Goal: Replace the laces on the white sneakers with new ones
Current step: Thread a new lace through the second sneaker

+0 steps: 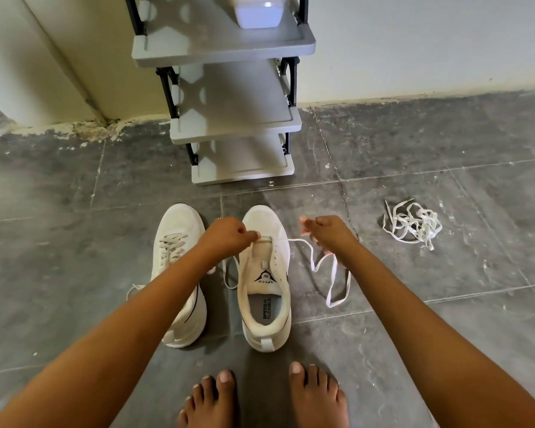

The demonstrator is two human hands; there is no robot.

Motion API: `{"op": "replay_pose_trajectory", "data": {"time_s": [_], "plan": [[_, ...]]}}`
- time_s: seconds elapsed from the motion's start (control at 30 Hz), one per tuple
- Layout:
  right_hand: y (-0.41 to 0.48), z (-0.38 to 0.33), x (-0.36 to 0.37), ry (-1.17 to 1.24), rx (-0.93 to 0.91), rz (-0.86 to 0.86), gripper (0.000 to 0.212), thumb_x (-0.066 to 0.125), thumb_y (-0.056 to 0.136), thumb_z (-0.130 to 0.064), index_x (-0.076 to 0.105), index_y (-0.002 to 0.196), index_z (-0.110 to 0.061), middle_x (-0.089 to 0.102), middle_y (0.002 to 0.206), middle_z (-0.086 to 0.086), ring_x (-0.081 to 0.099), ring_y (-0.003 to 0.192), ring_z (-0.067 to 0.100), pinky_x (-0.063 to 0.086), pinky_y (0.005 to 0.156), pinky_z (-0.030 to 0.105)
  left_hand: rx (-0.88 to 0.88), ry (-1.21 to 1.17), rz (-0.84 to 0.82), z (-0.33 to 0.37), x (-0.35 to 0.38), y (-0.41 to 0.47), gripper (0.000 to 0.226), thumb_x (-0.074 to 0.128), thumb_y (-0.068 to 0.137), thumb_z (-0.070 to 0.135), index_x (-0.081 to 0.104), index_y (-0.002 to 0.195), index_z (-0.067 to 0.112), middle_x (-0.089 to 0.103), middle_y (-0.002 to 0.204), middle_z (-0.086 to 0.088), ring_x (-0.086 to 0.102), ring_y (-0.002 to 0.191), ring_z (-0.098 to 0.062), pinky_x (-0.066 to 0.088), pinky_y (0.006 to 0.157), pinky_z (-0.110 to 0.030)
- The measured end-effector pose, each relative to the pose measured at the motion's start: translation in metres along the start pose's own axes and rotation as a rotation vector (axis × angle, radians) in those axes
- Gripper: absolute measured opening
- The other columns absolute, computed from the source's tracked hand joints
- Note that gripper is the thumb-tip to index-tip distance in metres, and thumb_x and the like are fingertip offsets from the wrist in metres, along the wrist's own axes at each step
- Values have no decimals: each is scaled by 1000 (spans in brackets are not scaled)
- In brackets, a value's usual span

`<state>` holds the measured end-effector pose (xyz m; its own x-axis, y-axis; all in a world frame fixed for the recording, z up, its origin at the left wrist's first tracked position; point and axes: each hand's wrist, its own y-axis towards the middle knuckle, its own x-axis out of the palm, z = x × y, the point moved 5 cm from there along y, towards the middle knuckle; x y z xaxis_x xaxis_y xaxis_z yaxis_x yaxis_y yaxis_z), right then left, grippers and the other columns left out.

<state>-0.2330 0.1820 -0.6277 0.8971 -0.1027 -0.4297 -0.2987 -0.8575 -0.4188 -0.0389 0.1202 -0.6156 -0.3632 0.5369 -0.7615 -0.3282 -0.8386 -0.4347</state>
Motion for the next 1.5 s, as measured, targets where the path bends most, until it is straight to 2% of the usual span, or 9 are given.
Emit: {"op": "replay_pose_trajectory", "data": {"time_s": [0.1, 0.2, 0.3, 0.47, 0.6, 0.67, 0.87, 1.17, 1.5], "plan": [[-12, -23, 4, 329, -9, -90, 18, 51, 96, -9, 64, 87, 0, 52, 64, 3, 45, 45, 3, 39, 44, 11, -76, -365, -38, 5, -20, -14, 31, 40, 96, 19, 67, 90, 5, 55, 71, 1, 44, 56, -11, 34, 50, -22], [-21, -48, 1, 495, -63, -104, 19, 49, 94, 0, 61, 106, 7, 57, 73, 6, 52, 61, 9, 47, 52, 11, -34, -451, -17, 13, -40, -27, 28, 37, 98, 8, 65, 92, 4, 46, 67, -1, 33, 53, -10, 27, 46, -19], [-34, -73, -10, 569, -119, -91, 24, 49, 93, 5, 58, 114, 10, 61, 78, 8, 58, 63, 9, 52, 58, 12, -9, -580, 69, 23, -65, -40, 23, 42, 98, 7, 63, 89, 7, 54, 72, -3, 41, 57, -10, 35, 50, -18], [-63, -130, -35, 552, -261, -2, 15, 56, 91, -1, 64, 103, 1, 66, 87, 12, 62, 69, 11, 53, 63, 15, 92, -819, 210, 63, -121, -69, 11, 54, 93, 0, 63, 97, -4, 60, 71, -11, 57, 60, -15, 52, 49, -15], [-92, -200, -66, 460, -468, 152, 16, 61, 88, -3, 68, 102, 2, 65, 88, 9, 57, 69, 8, 49, 64, 13, 251, -771, 356, 111, -187, -103, 10, 59, 91, 6, 65, 84, 5, 63, 72, -12, 60, 64, -18, 55, 57, -20], [-109, -241, -86, 464, -552, 187, 14, 63, 87, -4, 69, 99, 1, 65, 80, 7, 57, 68, 11, 50, 66, 18, 352, -713, 472, 136, -225, -123, 9, 62, 89, 9, 68, 82, 10, 64, 75, -10, 60, 70, -19, 53, 68, -28], [-166, -350, -134, 405, -831, 228, 5, 67, 84, -2, 68, 82, -6, 61, 65, 3, 56, 58, 12, 52, 66, 27, 593, -652, 724, 203, -314, -186, 20, 70, 79, 4, 67, 71, 23, 66, 75, 3, 60, 76, -11, 46, 80, -25], [-222, -443, -172, 340, -1030, 350, 8, 63, 85, -2, 68, 80, -5, 62, 76, 11, 56, 71, 19, 51, 78, 36, 651, -637, 889, 243, -379, -242, 14, 72, 78, 16, 67, 69, 25, 65, 68, 10, 58, 67, -4, 41, 62, -19], [-223, -452, -166, 295, -1024, 384, 5, 67, 83, -4, 70, 80, -6, 56, 61, -2, 49, 60, 12, 47, 73, 31, 647, -653, 883, 244, -387, -246, 13, 73, 78, 12, 67, 71, 21, 62, 66, 7, 55, 65, -9, 43, 73, -25]]}}
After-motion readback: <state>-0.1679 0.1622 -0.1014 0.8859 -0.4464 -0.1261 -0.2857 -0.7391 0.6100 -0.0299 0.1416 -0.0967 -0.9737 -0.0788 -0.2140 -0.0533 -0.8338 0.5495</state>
